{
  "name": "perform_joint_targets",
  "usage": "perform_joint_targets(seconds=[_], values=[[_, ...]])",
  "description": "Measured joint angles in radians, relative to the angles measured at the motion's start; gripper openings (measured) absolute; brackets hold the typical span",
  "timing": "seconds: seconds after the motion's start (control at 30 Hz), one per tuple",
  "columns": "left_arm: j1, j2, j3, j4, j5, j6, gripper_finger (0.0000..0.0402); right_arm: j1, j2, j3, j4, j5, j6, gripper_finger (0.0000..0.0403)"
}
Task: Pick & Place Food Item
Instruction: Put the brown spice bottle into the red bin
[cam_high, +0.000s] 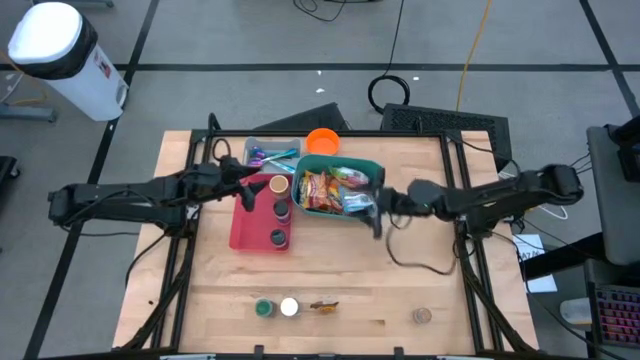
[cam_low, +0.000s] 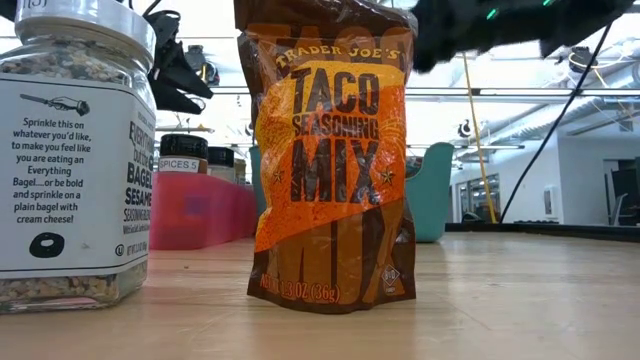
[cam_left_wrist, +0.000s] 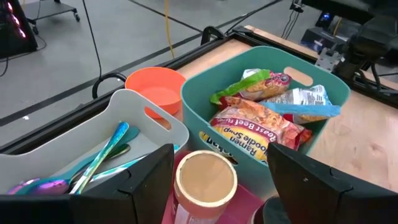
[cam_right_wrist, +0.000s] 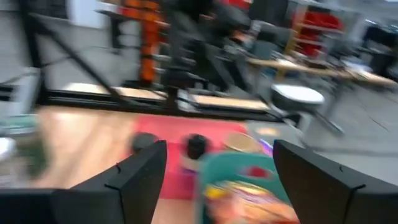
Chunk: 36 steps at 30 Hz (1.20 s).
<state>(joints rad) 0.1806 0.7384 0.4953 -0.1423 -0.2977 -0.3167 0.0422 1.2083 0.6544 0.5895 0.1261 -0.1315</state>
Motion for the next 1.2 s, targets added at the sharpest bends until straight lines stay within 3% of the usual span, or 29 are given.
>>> perform_joint_targets(seconds=[0.13,0.23,0.43,0.57,0.7,0.87,1.0,1.2], values=[[0.000,0.020,0.000,0.020,0.000,0.000,0.0267,0.173,-0.053,0.000,-0.046,0.001,-0.041,0.0289],[0.000,0.028,0.000,0.032,0.000,0.000,0.0267,0.331,-0.093,0.021,-0.171,0.045,0.025,0.0287],[0.000,0.028,0.000,0.042,0.000,0.000,0.0267,0.686,-0.045,0.222,-0.772,0.364,0.338,0.0286],[0.000,0.027,0.000,0.042,0.000,-0.007,0.0267,0.859,0.063,0.321,-1.055,0.426,0.671,0.0286],[0.000,0.027,0.000,0.041,0.000,-0.016,0.0267,0.951,0.173,0.356,-1.200,0.350,0.992,0.0285],[0.000,0.027,0.000,0.041,0.000,-0.043,0.0267,0.975,0.255,0.367,-1.285,0.121,1.266,0.0276],[0.000,0.027,0.000,0.041,0.000,-0.073,0.0267,0.970,0.294,0.367,-1.320,0.014,1.353,0.0259],[0.000,0.027,0.000,0.039,0.000,-0.082,0.0267,0.965,0.320,0.368,-1.281,0.001,1.374,0.0236]])
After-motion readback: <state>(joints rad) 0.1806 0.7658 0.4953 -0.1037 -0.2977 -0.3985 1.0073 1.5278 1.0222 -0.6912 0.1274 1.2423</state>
